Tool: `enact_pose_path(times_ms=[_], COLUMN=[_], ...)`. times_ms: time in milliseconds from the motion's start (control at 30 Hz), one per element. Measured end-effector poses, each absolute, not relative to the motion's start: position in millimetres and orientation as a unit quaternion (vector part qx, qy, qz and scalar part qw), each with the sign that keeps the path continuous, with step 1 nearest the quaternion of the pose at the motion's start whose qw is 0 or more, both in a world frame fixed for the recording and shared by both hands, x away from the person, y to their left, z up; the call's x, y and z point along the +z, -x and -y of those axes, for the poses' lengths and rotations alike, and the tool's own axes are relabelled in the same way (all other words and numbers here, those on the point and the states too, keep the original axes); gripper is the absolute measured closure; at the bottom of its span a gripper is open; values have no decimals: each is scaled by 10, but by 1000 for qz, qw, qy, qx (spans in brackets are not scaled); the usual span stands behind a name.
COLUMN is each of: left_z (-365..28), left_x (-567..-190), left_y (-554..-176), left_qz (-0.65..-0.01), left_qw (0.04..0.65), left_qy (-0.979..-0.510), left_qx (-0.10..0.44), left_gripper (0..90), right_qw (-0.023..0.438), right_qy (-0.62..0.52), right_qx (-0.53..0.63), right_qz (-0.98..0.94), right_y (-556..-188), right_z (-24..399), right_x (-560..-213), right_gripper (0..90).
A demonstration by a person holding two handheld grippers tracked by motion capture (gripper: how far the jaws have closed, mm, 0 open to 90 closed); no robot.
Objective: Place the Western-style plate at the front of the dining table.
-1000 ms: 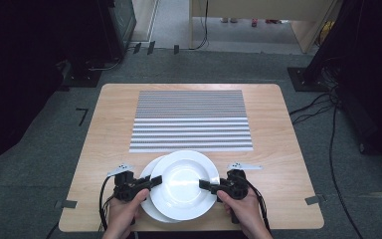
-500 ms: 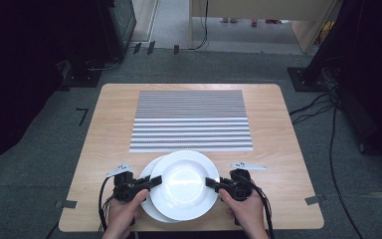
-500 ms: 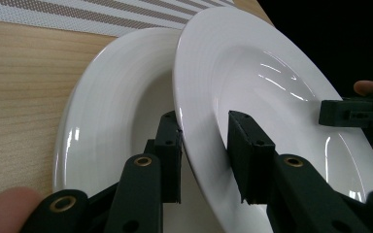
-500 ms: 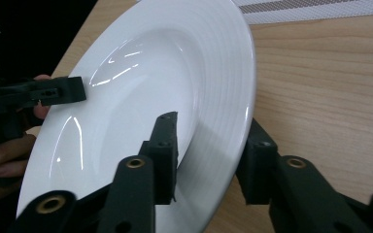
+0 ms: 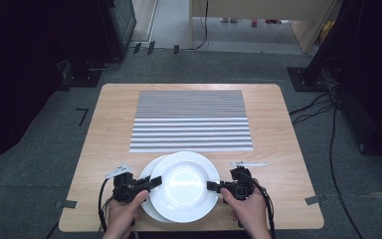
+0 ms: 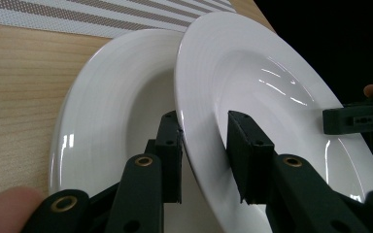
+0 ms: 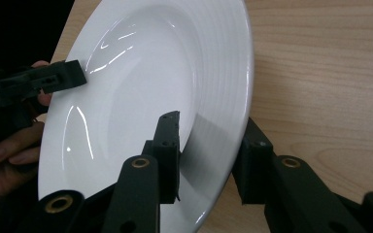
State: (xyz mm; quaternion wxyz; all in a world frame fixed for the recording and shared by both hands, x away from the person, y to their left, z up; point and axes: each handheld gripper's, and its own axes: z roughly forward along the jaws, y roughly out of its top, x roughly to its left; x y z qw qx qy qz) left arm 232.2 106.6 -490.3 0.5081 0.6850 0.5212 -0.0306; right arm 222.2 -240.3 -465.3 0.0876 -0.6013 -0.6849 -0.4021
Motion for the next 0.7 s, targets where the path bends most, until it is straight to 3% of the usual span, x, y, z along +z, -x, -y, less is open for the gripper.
enact_pose_path(times_ms=[167,400,700], left_z=[-1066,-1077,-1078], left_x=[-4904,-4893,-4894], left_y=[-2316,-2303,-2314], left_qz=[-522,-521,-520], left_qw=[507,512,516], left_qy=[-686,-683,-680], left_qx=[-28,-24,-27], left_gripper=[683,696,703], right_qw=[95,109,94], right_qy=[606,613,613], right_qx=[-398,-432,-446], right_qz=[682,652,645], right_y=[-2243,-2257,-2276], right_z=[2406,2454,2457], right_x=[-4649,-4617,-4592], right_gripper=[697,781,793])
